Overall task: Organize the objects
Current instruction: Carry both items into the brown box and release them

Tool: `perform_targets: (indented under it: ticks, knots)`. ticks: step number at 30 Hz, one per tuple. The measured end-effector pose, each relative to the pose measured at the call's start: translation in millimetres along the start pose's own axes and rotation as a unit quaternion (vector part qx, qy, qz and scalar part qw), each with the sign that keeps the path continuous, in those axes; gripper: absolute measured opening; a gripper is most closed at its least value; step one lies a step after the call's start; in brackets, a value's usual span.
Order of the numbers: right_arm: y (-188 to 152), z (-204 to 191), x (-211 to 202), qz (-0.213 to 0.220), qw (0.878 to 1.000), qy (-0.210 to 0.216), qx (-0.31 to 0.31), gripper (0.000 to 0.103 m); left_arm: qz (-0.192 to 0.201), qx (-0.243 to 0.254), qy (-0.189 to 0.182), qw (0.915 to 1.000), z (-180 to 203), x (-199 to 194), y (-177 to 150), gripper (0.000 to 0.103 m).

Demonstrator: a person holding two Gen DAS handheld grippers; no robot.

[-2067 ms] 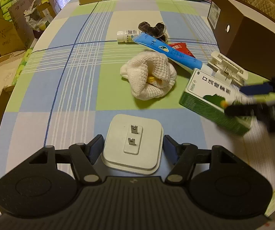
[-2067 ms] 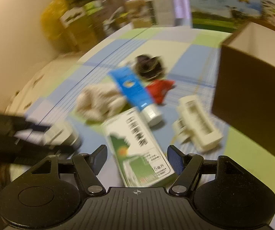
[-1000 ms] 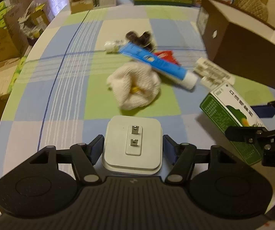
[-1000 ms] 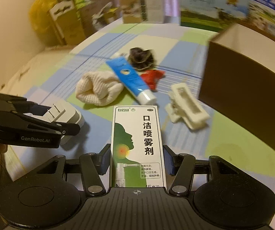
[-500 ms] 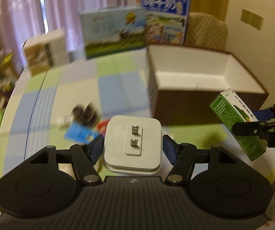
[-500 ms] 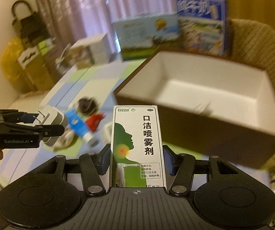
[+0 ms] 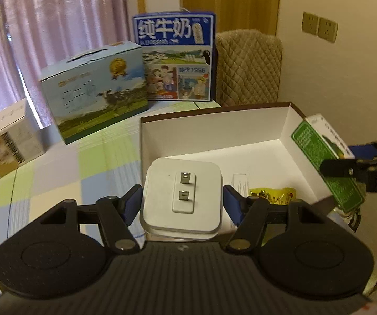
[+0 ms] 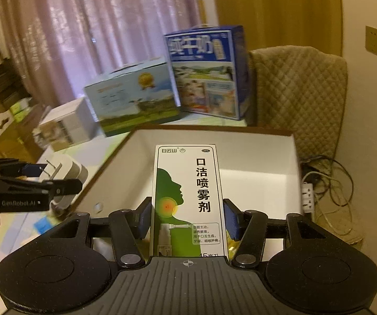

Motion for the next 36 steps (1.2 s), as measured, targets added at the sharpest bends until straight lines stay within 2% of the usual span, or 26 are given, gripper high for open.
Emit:
perform_targets:
  ticks: [4,8,15,25,32,36]
  knots:
    - [5,22,25,-0.014,0.999,-0.030,0.010,0.052,-0.024,0.011,0.000,0.9997,11,34,6,0.062]
    - [1,39,52,-0.038,0.997,-0.065,-0.006,0.052,-0.048,0.025,0.011,0.9985,16,61,5,0.062]
    - [-14,61,100,-0.080,0.991,-0.106,-0.021,0.052,-0.073,0.038,0.016,0.9965,22,86,-3,0.062]
    - [-16,67,128,-0.089,0.988,-0.120,-0.038,0.052,-0.088,0.050,0.022,0.9946,28,106,-11,0.062]
    - [-12,69,132,-0.066,0.986,-0.142,-0.051,0.053,-0.091,0.053,0.031,0.9940,24,115,-9,0.062]
    - [-13,71,125,-0.064,0.990,-0.122,-0.037,0.055,-0.092,0.056,0.032,0.9936,23,118,-10,0.062]
Point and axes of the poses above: each gripper's, at about its wrist camera, not at the fingertips, and x roughly the way its jaws point, z to its right, y to its top, the point moved 2 cm from there along x, roughly the way its jaws point, and after that the axes turned 8 degrees about z, right-handed, at the moved point
